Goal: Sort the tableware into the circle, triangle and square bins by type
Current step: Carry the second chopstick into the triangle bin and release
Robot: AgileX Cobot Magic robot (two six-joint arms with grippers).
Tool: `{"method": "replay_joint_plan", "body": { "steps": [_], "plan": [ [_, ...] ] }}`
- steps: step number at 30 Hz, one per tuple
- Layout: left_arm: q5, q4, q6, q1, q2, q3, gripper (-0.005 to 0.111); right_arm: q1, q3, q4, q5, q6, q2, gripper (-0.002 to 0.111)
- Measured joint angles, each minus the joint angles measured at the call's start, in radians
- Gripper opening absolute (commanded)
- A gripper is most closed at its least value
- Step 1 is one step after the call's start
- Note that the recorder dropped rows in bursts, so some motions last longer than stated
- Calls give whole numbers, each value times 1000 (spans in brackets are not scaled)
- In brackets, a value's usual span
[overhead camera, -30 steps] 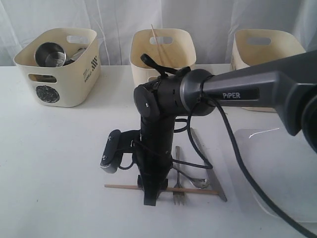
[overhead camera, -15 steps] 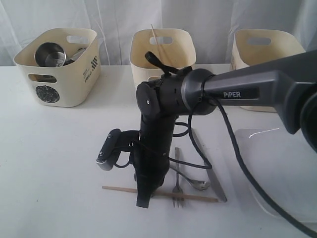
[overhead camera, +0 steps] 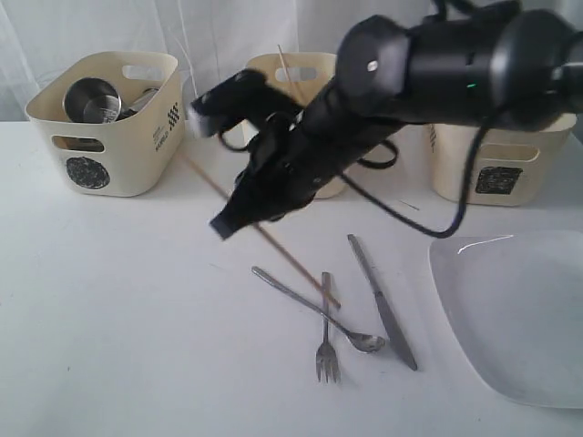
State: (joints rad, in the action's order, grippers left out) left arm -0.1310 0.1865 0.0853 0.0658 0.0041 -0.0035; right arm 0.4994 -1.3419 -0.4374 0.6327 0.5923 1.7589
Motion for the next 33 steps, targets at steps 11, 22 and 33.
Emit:
{"method": "replay_joint_plan", "body": {
  "steps": [11, 22, 33],
  "plan": [
    [0, 0, 0, 0, 0, 0, 0, -168, 138, -10, -643, -277, -157, 0],
    [0, 0, 0, 0, 0, 0, 0, -276, -31, -20, -827, -408, 28, 0],
    [0, 0, 2, 0, 0, 0, 0, -276, -361, -20, -823, -459, 280, 0]
  ]
}}
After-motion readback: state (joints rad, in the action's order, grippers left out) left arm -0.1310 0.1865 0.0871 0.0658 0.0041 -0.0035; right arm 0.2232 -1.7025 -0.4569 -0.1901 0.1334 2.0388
